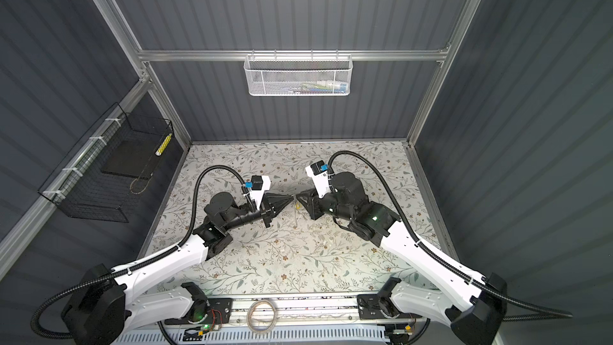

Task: Attach keys to a key ring
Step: Insert the key into the keyring.

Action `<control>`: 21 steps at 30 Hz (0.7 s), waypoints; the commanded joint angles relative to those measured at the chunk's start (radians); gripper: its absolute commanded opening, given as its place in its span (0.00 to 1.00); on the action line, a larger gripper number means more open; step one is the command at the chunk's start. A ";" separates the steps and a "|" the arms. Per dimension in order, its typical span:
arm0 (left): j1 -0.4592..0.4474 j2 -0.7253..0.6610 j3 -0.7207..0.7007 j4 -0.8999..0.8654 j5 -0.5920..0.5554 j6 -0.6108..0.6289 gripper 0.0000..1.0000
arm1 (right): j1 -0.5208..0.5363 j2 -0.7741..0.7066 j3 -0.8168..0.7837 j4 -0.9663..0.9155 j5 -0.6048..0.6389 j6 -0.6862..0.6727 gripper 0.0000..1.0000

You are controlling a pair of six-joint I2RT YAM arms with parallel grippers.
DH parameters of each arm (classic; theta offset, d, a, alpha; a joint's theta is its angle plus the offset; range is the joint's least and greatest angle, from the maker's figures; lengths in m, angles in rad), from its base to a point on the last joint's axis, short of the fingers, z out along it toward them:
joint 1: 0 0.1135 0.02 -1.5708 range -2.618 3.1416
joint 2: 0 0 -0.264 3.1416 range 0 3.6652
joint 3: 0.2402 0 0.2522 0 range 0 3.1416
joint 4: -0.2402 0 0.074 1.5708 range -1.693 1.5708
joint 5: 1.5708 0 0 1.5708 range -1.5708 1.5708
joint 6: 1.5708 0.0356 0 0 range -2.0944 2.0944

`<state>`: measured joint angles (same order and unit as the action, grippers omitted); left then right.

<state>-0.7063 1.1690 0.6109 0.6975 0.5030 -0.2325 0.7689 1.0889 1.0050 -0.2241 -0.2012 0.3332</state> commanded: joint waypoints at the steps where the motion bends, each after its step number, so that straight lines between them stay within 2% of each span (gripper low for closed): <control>1: -0.002 -0.012 0.003 0.039 -0.015 -0.014 0.00 | 0.015 -0.017 -0.014 0.018 0.048 0.009 0.24; 6: -0.002 -0.018 0.009 0.034 -0.014 -0.021 0.00 | 0.022 -0.020 -0.008 -0.007 0.053 -0.003 0.25; 11: -0.002 -0.021 0.013 0.034 -0.016 -0.025 0.00 | 0.030 -0.017 -0.006 -0.019 0.065 -0.019 0.18; 21: -0.001 -0.026 0.015 0.034 -0.050 -0.031 0.00 | 0.050 0.003 -0.002 -0.031 0.059 -0.034 0.13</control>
<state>-0.7063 1.1690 0.6113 0.6971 0.4740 -0.2489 0.8089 1.0874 1.0012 -0.2401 -0.1513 0.3126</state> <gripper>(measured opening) 0.042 0.135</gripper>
